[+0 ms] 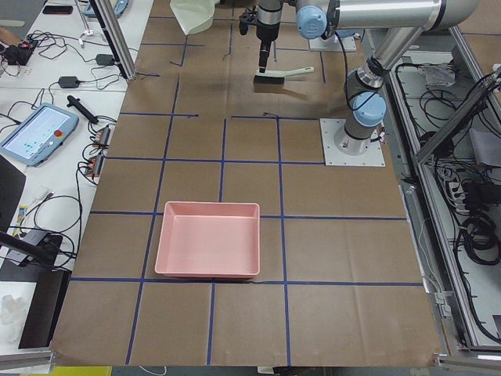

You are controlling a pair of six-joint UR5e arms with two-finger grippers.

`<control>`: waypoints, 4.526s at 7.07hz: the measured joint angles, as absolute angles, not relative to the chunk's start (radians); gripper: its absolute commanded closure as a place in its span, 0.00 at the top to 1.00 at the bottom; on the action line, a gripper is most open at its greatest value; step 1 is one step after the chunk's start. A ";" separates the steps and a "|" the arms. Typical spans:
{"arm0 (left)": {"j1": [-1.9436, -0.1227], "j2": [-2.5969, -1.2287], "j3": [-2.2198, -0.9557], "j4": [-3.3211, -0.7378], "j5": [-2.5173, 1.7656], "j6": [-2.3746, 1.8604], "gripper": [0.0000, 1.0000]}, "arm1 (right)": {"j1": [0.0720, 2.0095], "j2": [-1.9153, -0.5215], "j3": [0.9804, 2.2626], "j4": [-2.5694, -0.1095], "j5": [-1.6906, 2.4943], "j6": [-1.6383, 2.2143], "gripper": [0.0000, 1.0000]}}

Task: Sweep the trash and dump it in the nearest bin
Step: 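Bring the dustpan back and lower it onto the table with the right gripper, then open the right gripper and lift it away from the dustpan handle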

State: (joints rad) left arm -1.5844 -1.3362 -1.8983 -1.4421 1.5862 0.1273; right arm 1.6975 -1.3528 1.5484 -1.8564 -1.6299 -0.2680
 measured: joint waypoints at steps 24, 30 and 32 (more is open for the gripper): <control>-1.582 -1.460 -1.721 -1.562 1.587 0.038 0.99 | 1.894 -1.066 1.295 -1.698 -1.584 0.294 1.00; -1.580 -1.477 -1.716 -1.551 1.589 0.041 0.99 | 1.658 -1.360 1.457 -1.638 -1.589 -0.023 1.00; -1.580 -1.476 -1.718 -1.551 1.589 0.041 0.99 | 1.589 -1.447 1.516 -1.631 -1.586 -0.056 1.00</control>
State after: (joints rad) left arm -1.5800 -1.4759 -1.7181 -1.5509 1.5891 0.0414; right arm 1.5886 -1.4471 1.5163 -1.6308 -1.5860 -0.0561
